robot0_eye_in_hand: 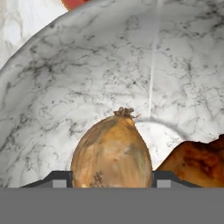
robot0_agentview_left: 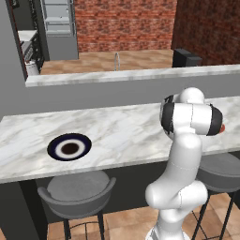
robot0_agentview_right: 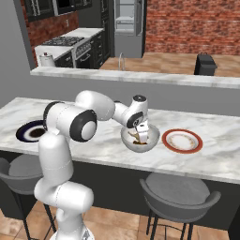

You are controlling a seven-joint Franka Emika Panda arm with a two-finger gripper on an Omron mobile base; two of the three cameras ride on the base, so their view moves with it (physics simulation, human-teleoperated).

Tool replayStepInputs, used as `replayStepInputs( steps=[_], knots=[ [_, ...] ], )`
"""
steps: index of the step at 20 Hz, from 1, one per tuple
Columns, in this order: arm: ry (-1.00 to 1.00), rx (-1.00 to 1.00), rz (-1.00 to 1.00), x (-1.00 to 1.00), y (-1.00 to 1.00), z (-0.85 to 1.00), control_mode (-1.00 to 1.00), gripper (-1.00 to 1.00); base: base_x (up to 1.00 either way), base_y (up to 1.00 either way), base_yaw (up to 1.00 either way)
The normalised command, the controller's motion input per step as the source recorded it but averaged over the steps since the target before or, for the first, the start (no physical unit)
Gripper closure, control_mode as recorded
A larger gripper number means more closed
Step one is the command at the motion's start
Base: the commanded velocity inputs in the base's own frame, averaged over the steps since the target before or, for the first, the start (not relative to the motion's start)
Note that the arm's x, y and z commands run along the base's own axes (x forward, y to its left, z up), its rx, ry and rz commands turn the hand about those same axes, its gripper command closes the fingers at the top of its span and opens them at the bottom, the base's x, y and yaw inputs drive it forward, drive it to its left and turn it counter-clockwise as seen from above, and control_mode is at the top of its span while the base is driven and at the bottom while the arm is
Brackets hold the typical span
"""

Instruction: Pick the chicken drumstick and onion from their plates and place them in the bowl. Then put the bowl in the fridge.

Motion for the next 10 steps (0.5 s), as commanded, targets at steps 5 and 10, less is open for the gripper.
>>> replayStepInputs(
  steps=[5,10],
  knots=[
    [0.0,0.01,0.0,0.03,0.0,-0.09,-1.0,1.0,0.0,0.0,0.0],
    [0.0,0.0,0.0,0.02,0.0,-0.07,-1.0,-1.0,0.0,0.0,0.0]
  ],
)
